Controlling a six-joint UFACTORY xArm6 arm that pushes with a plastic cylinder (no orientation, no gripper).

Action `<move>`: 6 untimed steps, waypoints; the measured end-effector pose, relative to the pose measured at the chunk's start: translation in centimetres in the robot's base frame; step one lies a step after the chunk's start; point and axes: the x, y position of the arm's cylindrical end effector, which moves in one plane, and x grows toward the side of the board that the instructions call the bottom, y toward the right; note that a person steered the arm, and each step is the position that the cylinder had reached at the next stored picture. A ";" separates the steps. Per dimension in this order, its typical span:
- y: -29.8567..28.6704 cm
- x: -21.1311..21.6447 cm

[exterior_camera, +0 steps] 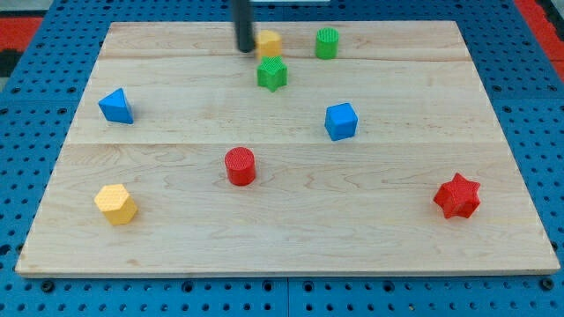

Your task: Bring the yellow heart at the right side of the green circle

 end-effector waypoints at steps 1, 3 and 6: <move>-2.6 -1.9; 5.6 -1.2; 14.6 3.5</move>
